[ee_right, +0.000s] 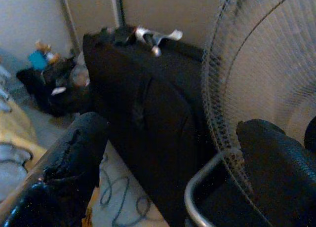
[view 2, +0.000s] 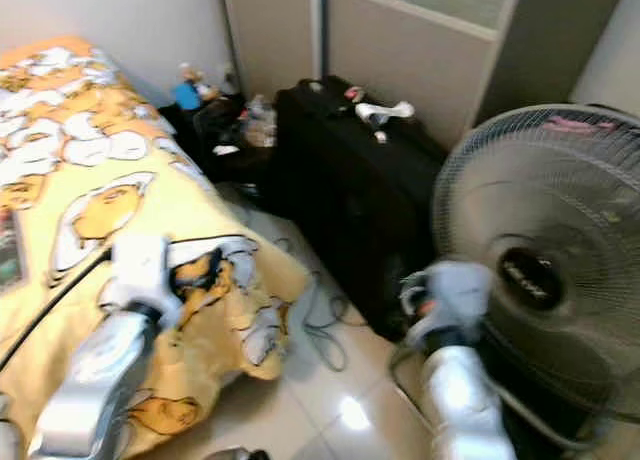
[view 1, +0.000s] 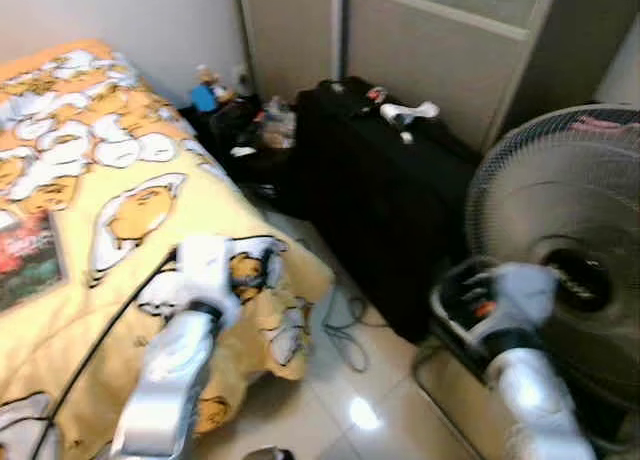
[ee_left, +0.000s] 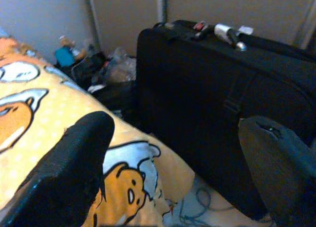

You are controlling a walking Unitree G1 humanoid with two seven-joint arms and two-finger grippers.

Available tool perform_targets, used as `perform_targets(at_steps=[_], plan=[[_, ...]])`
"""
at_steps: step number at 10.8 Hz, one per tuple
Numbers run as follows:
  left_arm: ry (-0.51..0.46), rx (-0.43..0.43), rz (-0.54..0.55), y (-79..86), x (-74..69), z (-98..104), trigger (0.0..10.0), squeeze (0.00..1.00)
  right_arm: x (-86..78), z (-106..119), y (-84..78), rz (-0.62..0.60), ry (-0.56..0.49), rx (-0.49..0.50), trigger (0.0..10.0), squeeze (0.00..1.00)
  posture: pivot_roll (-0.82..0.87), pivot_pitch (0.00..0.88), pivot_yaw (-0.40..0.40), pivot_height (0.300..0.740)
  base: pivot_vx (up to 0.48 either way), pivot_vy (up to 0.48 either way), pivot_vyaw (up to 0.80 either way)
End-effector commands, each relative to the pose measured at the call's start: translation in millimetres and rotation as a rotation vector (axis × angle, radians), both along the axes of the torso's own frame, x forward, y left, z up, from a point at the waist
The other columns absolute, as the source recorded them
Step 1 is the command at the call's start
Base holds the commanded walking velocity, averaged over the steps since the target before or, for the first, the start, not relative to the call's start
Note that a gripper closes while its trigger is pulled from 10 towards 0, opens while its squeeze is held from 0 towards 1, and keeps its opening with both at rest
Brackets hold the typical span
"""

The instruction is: Clean up the room

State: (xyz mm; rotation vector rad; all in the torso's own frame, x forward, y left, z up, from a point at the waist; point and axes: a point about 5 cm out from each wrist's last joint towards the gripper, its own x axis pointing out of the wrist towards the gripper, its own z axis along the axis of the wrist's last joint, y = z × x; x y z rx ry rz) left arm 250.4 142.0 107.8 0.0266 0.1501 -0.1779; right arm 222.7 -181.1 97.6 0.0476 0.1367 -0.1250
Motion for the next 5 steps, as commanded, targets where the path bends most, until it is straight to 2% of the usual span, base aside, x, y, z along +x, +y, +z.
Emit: perform_targets(at_steps=[1, 2, 3, 4, 5], plan=[[0.007, -0.005, 0.009, 1.9, 6.0, 1, 10.0, 0.0, 3.3, 2, -8.3, -0.057, 0.02, 0.015, 10.0, 0.0, -0.2, 0.0, 0.114, 0.74, 0.0, 0.296, 0.0], [0.023, -0.018, 0.01, 4.6, 9.0, -5, 10.0, 0.0, 6.4, 2, -10.7, -0.071, 0.046, 0.032, 10.0, 0.0, -0.21, 0.0, 0.12, 0.74, 0.0, 0.296, 0.0], [0.031, 0.018, 0.003, 6.8, 9.2, -11, 10.0, 0.0, 10.7, 6, -8.1, -0.035, 0.019, 0.01, 10.0, 0.0, -0.19, 0.0, 0.095, 0.74, 0.0, 0.3, 0.0], [0.016, 0.034, 0.042, 12.4, 10.2, -7, 10.0, 0.0, 15.7, 3, -1.0, 0.024, 0.026, -0.025, 10.0, 0.0, -0.14, 0.0, 0.064, 0.74, 0.0, 0.3, 0.8], [-0.005, 0.033, 0.11, 21.7, 12.1, -3, 10.0, 0.0, 20.8, -9, 0.6, -0.011, 0.085, -0.12, 10.0, 0.0, -0.12, 0.0, 0.042, 0.74, 0.0, 0.262, 0.8]])
